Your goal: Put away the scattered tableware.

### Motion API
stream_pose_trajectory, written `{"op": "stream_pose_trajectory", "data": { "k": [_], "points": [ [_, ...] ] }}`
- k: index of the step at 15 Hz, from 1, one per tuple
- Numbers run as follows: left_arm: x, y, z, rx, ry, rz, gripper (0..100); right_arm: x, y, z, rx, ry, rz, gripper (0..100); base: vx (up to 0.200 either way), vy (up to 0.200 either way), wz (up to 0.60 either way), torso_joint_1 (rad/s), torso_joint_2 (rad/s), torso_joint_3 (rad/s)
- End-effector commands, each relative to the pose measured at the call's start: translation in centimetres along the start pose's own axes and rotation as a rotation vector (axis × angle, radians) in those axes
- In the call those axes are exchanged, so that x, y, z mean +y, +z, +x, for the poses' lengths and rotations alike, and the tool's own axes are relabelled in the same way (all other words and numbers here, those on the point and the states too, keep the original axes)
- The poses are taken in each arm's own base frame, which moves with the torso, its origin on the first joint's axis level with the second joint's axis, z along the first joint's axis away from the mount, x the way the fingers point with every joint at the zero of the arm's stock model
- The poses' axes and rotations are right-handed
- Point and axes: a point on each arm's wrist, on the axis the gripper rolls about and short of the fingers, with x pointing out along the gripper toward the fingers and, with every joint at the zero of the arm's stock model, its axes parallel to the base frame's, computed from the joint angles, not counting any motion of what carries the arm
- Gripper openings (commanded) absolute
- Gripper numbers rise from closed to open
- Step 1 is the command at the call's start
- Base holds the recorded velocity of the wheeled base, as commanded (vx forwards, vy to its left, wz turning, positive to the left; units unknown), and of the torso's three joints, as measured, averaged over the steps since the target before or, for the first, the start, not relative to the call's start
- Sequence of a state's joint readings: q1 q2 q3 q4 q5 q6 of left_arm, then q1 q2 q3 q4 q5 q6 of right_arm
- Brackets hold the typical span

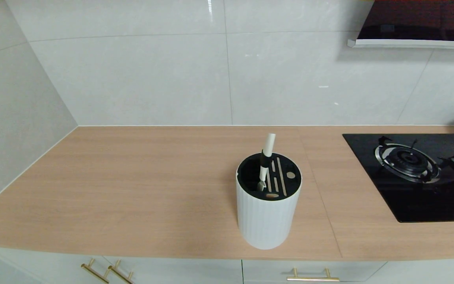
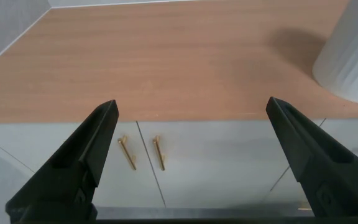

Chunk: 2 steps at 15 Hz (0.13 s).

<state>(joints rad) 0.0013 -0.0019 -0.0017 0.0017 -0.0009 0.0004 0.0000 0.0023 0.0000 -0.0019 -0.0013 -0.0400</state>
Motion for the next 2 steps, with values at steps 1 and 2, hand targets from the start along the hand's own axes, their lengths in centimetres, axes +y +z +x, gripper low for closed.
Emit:
{"op": "stream_pose_trajectory", "data": {
  "k": [1,2],
  "points": [
    [0.0,0.02,0.02,0.0,0.001,0.0,100,0.0,-0.02,0.01,0.003,0.0,0.0,100,0.0,0.0,0.0,0.0,0.0,0.0],
    [0.0,0.02,0.02,0.0,0.001,0.0,100,0.0,-0.02,0.01,0.003,-0.002,0.0,100,0.0,0.0,0.0,0.0,0.0,0.0]
  ]
}}
